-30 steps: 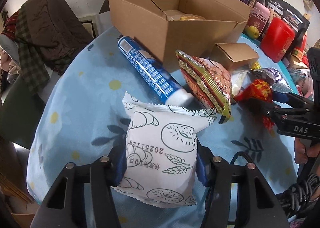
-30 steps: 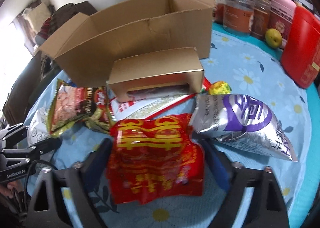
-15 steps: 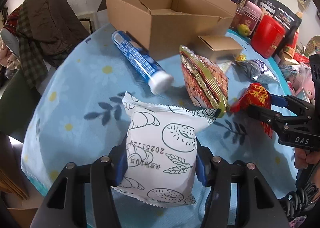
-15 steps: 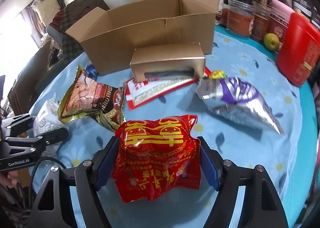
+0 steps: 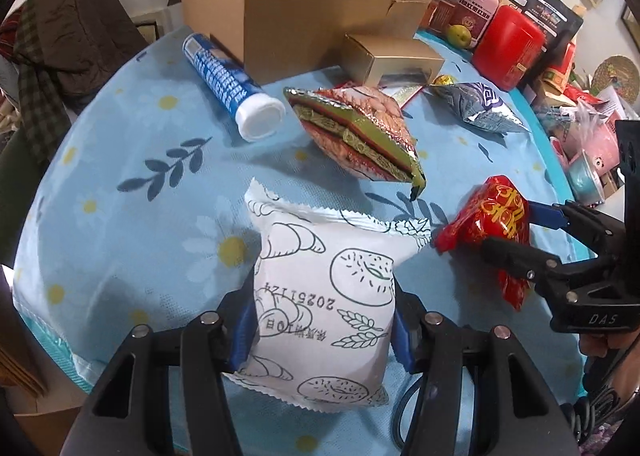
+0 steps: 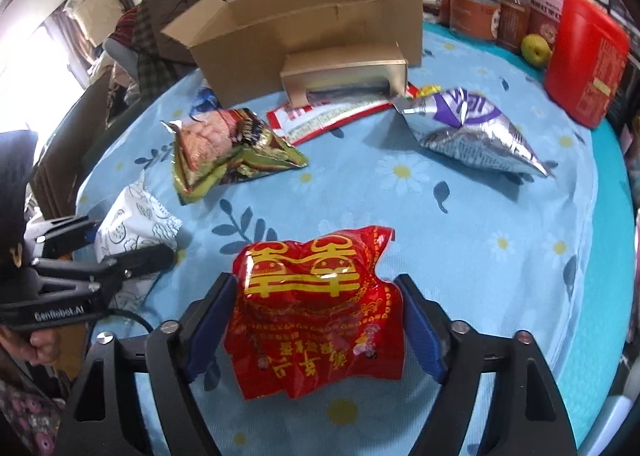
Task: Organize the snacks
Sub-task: 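Grasp the white printed pastry bag with the left gripper while the right grasps the red snack bag, then carry the pastry bag and red snack bag up over the cardboard box, then open both grippers to drop the pastry bag and red snack bag into the box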
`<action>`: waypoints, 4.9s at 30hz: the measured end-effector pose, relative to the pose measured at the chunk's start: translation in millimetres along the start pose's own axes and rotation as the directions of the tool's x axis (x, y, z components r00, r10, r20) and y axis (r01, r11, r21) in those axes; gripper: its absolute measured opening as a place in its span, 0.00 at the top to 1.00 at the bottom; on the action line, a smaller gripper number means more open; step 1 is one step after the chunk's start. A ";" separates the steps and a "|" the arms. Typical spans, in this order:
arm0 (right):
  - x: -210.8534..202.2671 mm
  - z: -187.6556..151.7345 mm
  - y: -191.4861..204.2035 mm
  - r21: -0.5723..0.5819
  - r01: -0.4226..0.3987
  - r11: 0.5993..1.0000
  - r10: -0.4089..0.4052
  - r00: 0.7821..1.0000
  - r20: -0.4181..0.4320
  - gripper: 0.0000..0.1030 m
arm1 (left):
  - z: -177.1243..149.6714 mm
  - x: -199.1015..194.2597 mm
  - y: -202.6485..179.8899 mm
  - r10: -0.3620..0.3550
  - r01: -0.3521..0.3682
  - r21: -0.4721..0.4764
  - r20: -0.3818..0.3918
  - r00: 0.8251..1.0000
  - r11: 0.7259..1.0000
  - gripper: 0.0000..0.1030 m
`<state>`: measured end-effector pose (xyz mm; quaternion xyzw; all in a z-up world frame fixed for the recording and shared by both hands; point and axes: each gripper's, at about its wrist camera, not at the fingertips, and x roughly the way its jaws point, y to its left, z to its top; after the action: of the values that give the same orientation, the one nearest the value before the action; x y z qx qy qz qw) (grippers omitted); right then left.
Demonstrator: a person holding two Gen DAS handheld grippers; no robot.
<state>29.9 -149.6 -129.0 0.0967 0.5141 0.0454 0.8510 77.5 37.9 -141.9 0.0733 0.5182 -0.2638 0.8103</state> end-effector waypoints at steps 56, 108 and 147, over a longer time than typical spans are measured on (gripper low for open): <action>-120.4 97.1 47.4 -0.273 0.015 0.962 0.088 0.928 0.361 0.28 | 91.2 -119.9 -22.2 -0.024 0.007 0.041 0.433 0.901 0.999 0.49; 59.7 329.9 19.1 -0.331 0.028 0.943 0.060 0.966 0.251 0.27 | 321.9 46.2 86.6 0.186 -0.181 -0.044 0.192 0.964 0.982 0.49; -45.0 289.6 17.6 -0.275 0.103 0.956 -0.003 0.940 0.340 0.20 | 283.8 -51.7 28.6 0.232 -0.234 -0.021 0.265 0.936 0.972 0.32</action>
<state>265.3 -174.5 44.8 -0.0361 0.3517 0.0796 0.9320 302.5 -30.9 27.4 0.1023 0.3912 -0.1761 0.8975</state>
